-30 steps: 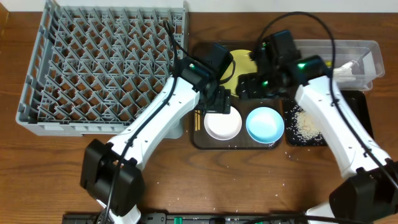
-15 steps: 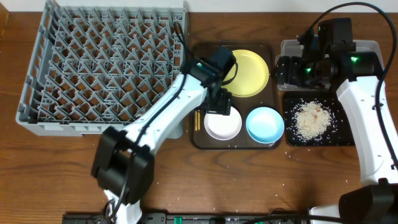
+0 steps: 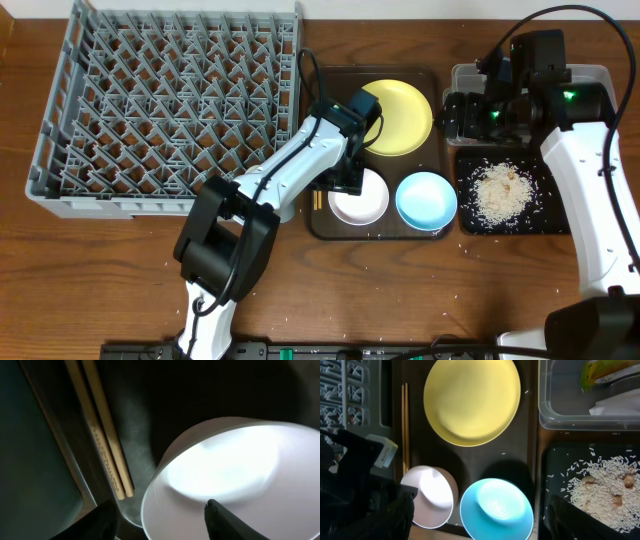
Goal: Sort waste into correct bins and load items into the dishwasher
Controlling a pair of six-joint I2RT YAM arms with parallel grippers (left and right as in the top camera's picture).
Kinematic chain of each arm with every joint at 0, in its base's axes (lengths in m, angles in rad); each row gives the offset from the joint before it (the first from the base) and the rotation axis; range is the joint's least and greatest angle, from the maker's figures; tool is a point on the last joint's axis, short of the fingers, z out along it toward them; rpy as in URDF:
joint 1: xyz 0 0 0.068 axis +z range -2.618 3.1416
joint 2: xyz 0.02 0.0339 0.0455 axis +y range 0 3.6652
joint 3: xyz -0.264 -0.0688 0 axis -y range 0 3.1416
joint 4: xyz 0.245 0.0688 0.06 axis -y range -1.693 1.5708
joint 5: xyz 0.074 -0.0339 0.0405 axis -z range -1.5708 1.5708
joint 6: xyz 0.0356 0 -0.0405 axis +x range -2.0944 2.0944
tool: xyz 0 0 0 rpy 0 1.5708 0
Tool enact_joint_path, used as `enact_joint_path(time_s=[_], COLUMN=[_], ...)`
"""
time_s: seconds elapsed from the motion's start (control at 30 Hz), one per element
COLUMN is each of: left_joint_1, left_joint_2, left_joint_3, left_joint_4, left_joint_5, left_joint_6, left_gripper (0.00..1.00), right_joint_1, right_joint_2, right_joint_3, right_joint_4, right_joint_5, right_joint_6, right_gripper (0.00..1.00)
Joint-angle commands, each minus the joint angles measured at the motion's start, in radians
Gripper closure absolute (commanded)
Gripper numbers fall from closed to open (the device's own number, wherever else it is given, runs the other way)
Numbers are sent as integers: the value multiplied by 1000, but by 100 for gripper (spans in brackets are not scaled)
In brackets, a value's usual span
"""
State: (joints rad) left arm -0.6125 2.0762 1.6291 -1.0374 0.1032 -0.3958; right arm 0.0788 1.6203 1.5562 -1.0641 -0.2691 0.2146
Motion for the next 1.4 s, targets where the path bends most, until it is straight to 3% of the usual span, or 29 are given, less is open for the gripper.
enact_joint_path(time_s=[0.0,0.33,0.6,0.8,1.0,1.1,1.37], left_joint_1=[-1,-1,-1,-1,0,0,1], left_joint_2=[26,26,26,26,26,26,-8], left_joint_3=[-16,-82,-94,-119,-130,-130,-105], left_joint_4=[12,76,97,123,137,139,113], left_joint_5=[7,24,24,24,24,24,10], left_joint_6=[2,2,-3,-10,-21,-21,-16], left_gripper=[45,52,66,71,81,91,92], right_joint_1=[-3,-3,-3,-3,-3,-3,-3], right_joint_2=[-12,-12,-12,-12,-12,-12,-12], right_joint_3=[18,18,18,18,18,18,18], right_joint_4=[-3,-3,-3,-3,-3,-3,-2], right_joint_5=[4,3,4,4,4,4,4], right_joint_6=[-22,-26,-29,-29,-29,-29,-29], right_gripper=[16,16,16,16,16,16,16])
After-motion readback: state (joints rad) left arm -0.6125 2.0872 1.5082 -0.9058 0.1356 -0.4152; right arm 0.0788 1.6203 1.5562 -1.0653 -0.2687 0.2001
